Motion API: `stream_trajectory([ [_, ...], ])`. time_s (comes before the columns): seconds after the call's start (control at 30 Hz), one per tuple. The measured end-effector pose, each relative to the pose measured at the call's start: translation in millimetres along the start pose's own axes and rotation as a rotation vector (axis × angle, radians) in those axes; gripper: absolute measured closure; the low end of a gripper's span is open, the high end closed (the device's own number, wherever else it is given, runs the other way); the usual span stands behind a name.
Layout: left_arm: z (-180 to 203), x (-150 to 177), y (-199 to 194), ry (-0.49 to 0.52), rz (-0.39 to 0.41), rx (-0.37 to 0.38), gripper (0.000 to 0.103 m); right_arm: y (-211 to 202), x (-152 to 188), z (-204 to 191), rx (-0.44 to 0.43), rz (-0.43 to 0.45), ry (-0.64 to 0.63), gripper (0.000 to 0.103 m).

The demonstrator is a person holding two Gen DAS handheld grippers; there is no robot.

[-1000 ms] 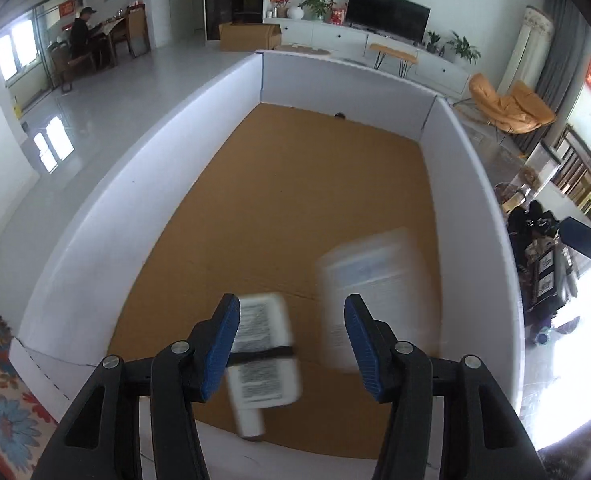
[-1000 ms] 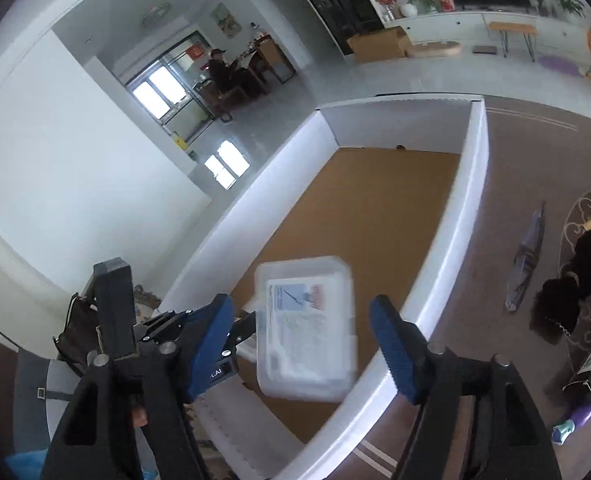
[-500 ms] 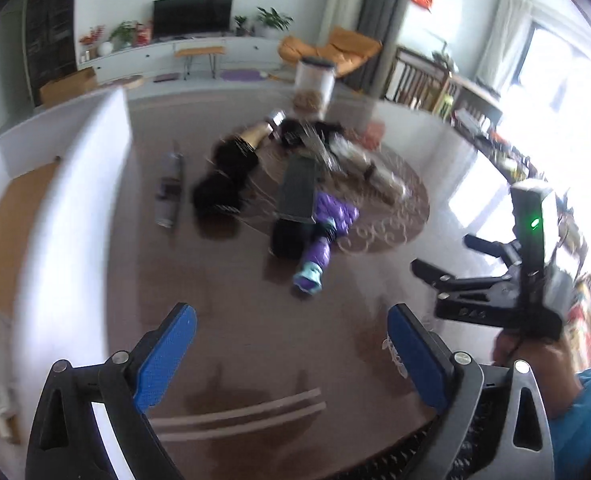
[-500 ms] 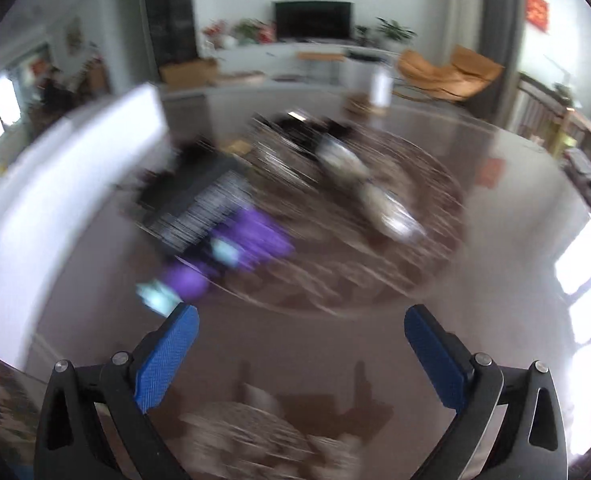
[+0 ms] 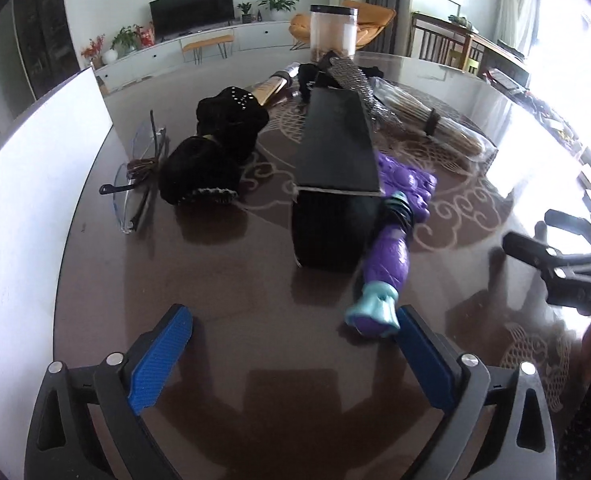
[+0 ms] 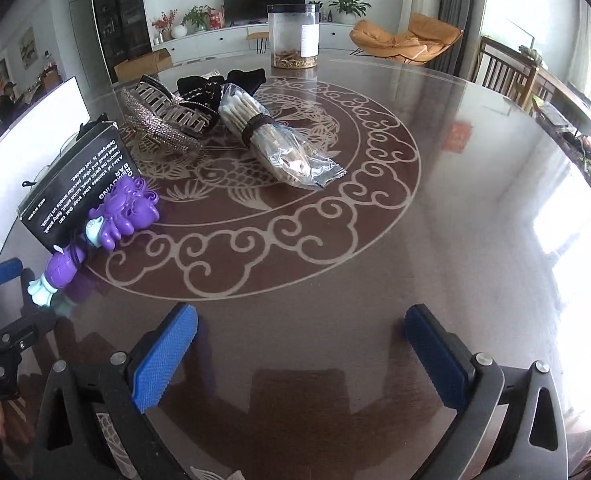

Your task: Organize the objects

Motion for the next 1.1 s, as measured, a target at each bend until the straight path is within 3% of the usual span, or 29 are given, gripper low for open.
stream_trajectory([
  [0.3,-3,-13,16,0.030,0.026,-0.016,0.000,-4,2,0,-0.002,0.003,0.000,0.000],
  [0.43,-10,-19,20,0.028,0.011,0.035,0.000,-4,2,0,-0.002,0.003,0.000,0.000],
  [1.1,-9,-20,21,0.030,0.011,0.033,0.000,-5,2,0,-0.001,0.003,0.000,0.000],
])
Point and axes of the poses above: each gripper's, at about its wrist camera, not at the fingertips, and y roughly the way its jaws point, z to its right, x to its underside, the point moved 2 cm from there along y, roughly the way its jaws point, and after that the axes turned 5 degrees about -y, right-handed, at the moved point
